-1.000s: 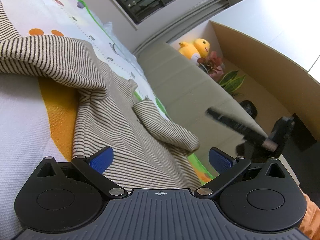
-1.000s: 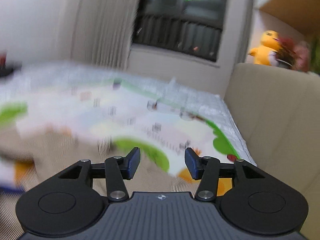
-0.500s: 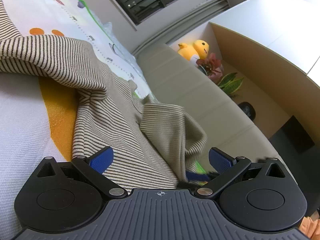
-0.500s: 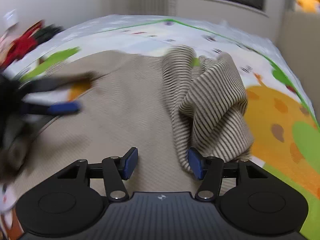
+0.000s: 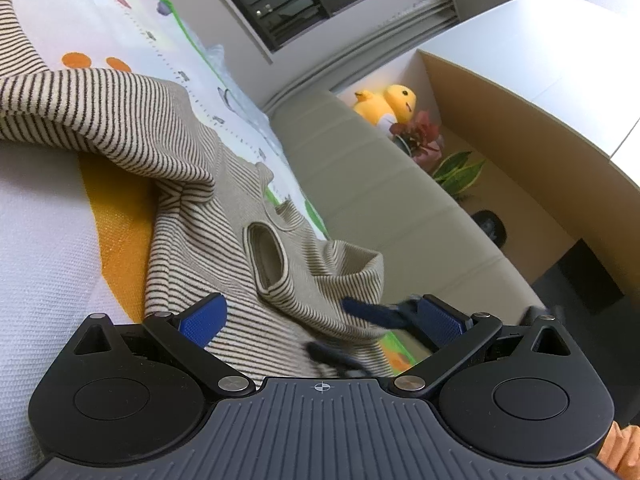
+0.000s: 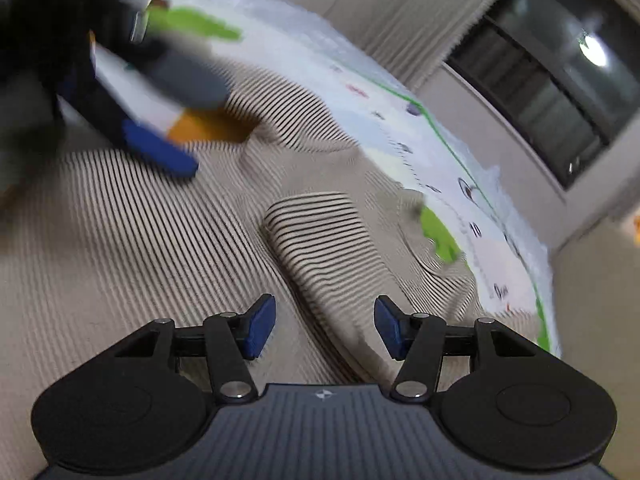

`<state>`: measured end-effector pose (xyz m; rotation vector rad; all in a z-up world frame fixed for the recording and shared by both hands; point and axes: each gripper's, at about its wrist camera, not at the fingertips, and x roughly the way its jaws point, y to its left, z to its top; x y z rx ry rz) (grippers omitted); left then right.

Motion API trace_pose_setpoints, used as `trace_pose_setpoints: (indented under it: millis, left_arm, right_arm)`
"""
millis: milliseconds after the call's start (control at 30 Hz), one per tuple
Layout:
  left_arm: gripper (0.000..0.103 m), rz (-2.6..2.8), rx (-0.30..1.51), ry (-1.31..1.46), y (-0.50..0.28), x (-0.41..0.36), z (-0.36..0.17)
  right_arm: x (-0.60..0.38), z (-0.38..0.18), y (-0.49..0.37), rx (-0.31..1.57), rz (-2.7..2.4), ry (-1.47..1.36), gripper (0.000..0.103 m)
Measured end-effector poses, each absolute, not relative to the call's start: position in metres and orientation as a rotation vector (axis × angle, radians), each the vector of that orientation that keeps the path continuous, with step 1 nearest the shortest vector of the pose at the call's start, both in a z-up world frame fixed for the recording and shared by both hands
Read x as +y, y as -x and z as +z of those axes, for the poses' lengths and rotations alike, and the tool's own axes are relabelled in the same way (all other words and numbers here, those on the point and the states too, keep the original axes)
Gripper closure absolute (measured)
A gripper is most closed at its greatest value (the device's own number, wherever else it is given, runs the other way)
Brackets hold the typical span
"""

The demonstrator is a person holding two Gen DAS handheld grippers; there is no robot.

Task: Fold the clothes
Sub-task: 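Regrasp the laid sleeve with the right gripper and straighten it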

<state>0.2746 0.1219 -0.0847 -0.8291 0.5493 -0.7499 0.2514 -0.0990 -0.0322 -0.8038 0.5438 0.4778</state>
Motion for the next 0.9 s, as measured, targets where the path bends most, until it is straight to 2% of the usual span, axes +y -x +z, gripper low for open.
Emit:
trace_pose_setpoints:
  millis: [33,67,233,400,500,600,767,900]
  left_arm:
    - [0.000,-0.752,0.548,0.834,-0.275,0.123,-0.085]
    - [0.000,-0.753,0.547,0.836,-0.275,0.123,-0.085]
    - [0.000,-0.757,0.543,0.846,-0.274,0.125,-0.087]
    - [0.000,-0.760,0.541,0.853,-0.274,0.125,-0.087]
    - [0.000,-0.761,0.541,0.852,-0.274,0.125,-0.088]
    - [0.000,-0.760,0.542,0.850,-0.274,0.125,-0.088]
    - [0.000,-0.760,0.545,0.849,-0.275,0.124,-0.087]
    - [0.000,-0.749,0.557,0.824,-0.277,0.121,-0.085]
  right_arm:
    - [-0.095,-0.032,-0.259,0.563,0.479,0.783,0.091]
    - [-0.092,-0.029,-0.267,0.588,0.476,0.755,0.096]
    - [-0.099,0.031,-0.314,0.535,0.348,0.657,0.096]
    - [-0.117,0.125,-0.339,0.302,0.189,0.512,0.096]
    - [-0.109,0.140,-0.334,0.249,0.220,0.474,0.096]
    - [-0.095,0.116,-0.332,0.322,0.330,0.419,0.095]
    - [-0.117,0.088,-0.319,0.380,0.382,0.301,0.071]
    - [-0.169,0.069,-0.313,0.411,0.338,0.182,0.058]
